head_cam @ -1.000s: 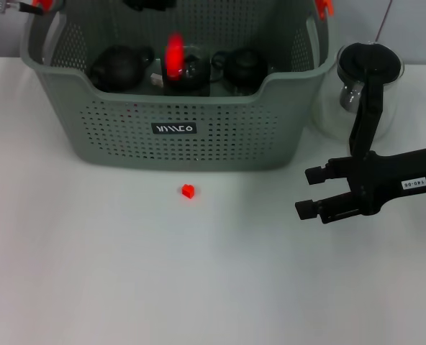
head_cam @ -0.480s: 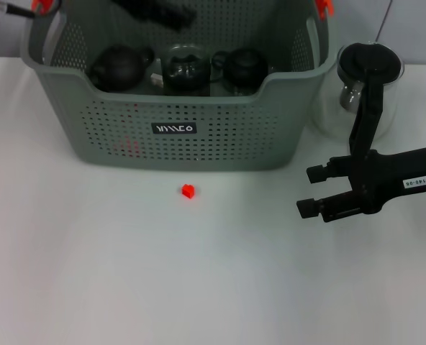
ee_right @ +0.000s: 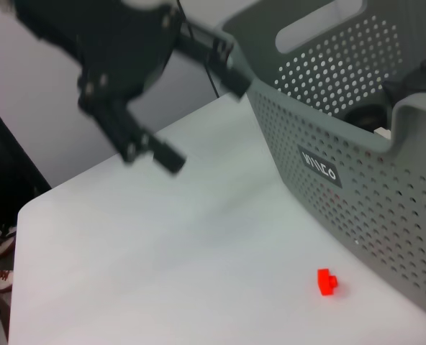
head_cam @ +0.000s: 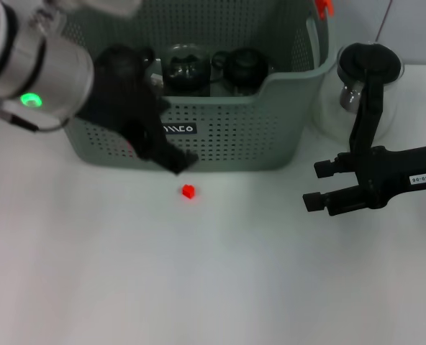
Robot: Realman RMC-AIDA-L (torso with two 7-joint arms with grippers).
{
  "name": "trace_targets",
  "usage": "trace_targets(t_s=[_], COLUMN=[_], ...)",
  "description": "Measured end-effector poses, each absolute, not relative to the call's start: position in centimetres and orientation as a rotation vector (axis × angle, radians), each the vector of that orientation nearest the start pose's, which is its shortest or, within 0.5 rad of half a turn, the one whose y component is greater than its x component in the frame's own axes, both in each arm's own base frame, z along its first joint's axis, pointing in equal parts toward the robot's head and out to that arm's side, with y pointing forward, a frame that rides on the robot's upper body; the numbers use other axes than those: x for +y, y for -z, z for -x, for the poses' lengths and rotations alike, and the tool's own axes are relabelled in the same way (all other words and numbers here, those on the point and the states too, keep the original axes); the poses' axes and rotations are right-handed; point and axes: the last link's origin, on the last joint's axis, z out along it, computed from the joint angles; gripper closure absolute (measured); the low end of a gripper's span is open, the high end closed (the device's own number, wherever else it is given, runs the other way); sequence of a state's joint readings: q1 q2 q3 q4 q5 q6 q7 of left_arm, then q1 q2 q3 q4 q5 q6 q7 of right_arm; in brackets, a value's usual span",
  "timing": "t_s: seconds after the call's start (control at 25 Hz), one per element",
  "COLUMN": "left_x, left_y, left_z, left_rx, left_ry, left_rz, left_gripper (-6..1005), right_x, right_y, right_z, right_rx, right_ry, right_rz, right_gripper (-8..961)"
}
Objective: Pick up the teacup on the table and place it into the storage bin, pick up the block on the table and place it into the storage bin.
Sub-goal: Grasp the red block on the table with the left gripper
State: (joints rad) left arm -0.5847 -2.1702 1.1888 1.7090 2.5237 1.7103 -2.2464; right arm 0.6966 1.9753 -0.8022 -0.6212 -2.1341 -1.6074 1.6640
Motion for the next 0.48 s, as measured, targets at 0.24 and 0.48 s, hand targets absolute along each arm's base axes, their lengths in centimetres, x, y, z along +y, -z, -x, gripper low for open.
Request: trace_targets(t_s=[0.24,0.48], left_x=[33.3,33.8], left_y=[-1.6,1.7], left_z=[12.5,13.5], left_rx=[-0.414,-0.377], left_ry=[-0.347,-0.441], left_rz=[2.791,2.86], left_gripper=[54,57], right_x=[36.1,36.2], right_y=[-1.1,-1.1], right_z=[-23.4,-23.4], right_rx=[0.784,0.798], right_ry=[-0.424,-0.425], right_rz=[2.937,2.928], right_gripper=[29,29])
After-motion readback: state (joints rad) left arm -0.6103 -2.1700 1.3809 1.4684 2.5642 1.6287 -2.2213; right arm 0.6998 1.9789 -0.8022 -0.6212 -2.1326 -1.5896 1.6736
